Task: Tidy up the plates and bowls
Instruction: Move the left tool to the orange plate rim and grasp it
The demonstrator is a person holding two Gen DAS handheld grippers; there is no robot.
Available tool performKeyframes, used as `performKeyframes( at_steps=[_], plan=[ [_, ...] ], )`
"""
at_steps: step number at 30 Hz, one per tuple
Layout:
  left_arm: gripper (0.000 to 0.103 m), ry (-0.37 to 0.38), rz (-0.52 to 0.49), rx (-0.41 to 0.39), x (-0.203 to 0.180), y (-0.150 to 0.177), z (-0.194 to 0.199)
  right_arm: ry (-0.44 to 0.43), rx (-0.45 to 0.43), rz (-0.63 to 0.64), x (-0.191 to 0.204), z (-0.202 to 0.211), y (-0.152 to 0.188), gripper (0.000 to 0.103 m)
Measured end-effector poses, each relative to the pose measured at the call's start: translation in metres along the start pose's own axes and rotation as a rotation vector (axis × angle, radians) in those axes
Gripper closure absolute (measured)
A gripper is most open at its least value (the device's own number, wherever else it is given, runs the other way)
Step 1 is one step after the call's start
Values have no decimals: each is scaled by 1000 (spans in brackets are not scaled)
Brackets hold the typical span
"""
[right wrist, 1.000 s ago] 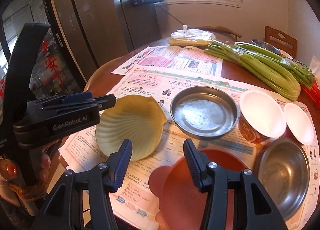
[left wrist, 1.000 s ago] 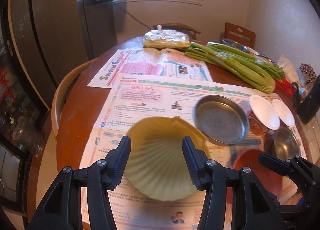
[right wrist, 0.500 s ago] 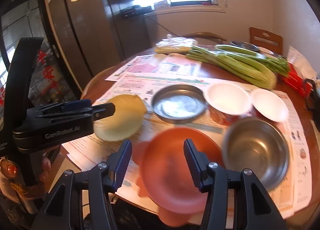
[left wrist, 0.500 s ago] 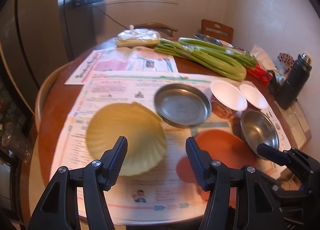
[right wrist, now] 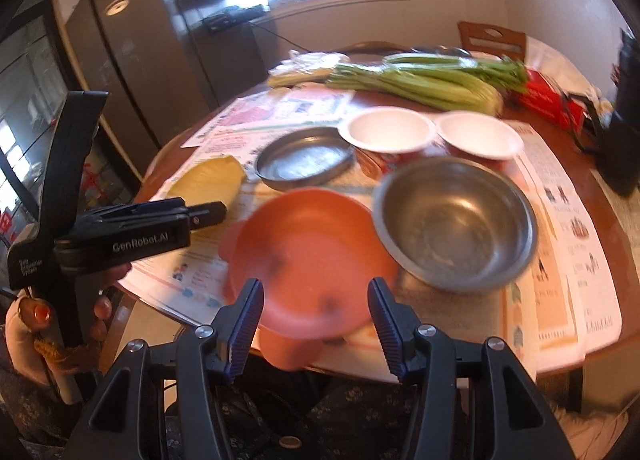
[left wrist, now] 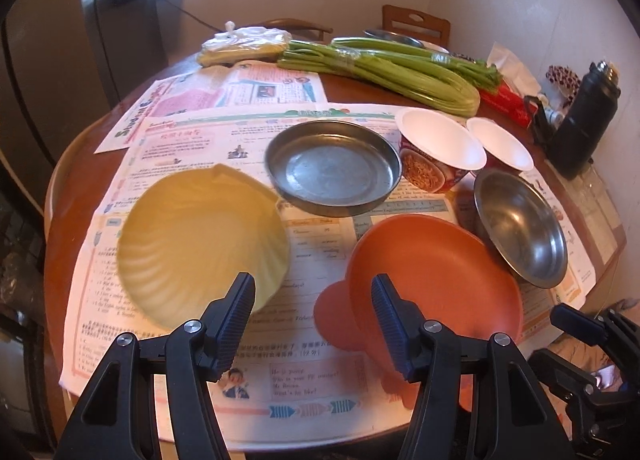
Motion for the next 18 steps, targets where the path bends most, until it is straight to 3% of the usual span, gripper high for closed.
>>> performKeyframes(
  at_steps=[9, 18],
  plan=[
    [41, 30, -67, 29, -18, -8, -26, 51, 32, -95, -27, -15, 9, 49],
    [41, 48, -84, 37, -23, -10, -42, 41, 78, -94, -22, -35, 14, 49]
  ],
)
Point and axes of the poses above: each gripper's, at about its wrist camera, not at the fingertips, and z roughly against the way its jaws point, x to its left, y to its underside, the point moved 10 cm from there along -z, roughly the way its jaws point, and after that the axes turned 14 degrees about -z, right-handed, at the moved point
